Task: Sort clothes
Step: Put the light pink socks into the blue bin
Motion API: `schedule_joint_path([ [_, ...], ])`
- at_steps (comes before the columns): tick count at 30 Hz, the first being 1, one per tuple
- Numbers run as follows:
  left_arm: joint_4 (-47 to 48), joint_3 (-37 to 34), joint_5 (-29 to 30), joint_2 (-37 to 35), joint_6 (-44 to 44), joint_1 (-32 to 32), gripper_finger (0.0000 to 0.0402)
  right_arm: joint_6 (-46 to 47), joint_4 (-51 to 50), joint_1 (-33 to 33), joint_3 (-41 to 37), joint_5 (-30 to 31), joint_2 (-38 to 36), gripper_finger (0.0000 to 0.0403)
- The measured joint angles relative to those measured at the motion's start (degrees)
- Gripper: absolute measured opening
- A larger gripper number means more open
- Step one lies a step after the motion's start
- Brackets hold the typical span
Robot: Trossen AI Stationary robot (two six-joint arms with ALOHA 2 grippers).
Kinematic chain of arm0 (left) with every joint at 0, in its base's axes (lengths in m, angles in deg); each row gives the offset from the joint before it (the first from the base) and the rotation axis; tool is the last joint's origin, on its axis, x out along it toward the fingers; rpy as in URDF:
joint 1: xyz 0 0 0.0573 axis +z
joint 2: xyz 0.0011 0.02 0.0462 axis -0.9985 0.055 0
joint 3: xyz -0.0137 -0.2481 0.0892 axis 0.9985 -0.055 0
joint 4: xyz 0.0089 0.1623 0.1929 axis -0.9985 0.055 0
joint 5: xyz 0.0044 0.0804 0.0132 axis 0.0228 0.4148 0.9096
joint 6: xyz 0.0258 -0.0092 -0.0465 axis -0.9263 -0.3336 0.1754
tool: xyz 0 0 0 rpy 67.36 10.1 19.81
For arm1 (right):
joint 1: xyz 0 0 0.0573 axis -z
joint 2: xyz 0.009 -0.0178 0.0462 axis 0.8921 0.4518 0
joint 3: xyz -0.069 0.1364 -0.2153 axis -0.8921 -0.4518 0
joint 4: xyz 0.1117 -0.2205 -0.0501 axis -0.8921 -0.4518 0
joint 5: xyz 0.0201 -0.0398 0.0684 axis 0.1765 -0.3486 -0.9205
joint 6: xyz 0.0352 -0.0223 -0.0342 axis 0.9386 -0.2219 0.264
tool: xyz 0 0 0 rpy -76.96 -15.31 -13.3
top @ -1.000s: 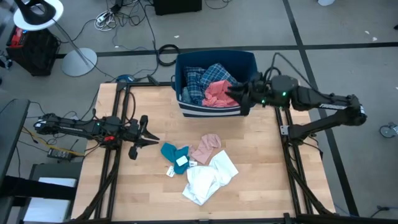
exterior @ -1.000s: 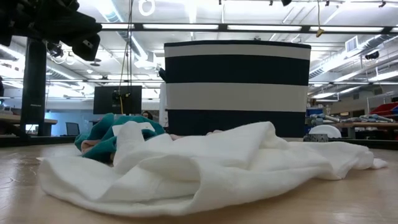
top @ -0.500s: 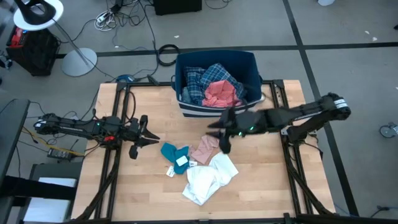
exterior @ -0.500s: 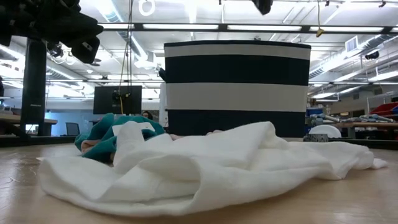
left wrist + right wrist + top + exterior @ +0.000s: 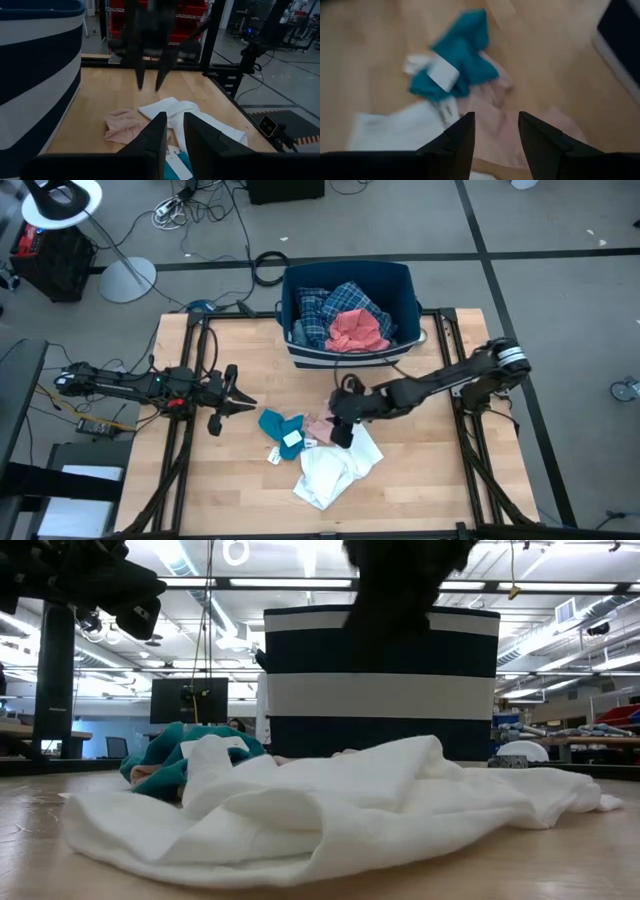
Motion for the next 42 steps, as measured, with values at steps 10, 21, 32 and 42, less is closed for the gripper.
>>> schedule_joint_path([
  [10, 0.0, 0.0, -0.04, 0.02, -0.28, 0.0, 0.0069, 12.98, -7.02, 3.52, 0.0, -0.23, 9.12, 0.0165],
  [21, -0.13, 0.0, -0.17, 0.02, -0.26, 0.0, 0.0069, 15.24, -3.22, 5.51, 0.41, -3.84, 17.48, 0.0174],
  [32, -1.08, 0.0, -0.17, 0.02, -0.27, 0.0, 0.0069, 15.66, -6.06, 5.05, -0.19, -6.23, 9.86, 0.0011],
  [42, -4.28, 0.0, -0.13, 0.0, -0.33, 0.0, 0.0069, 14.82, -23.25, 1.54, 7.36, 8.07, -6.94, 0.0005],
])
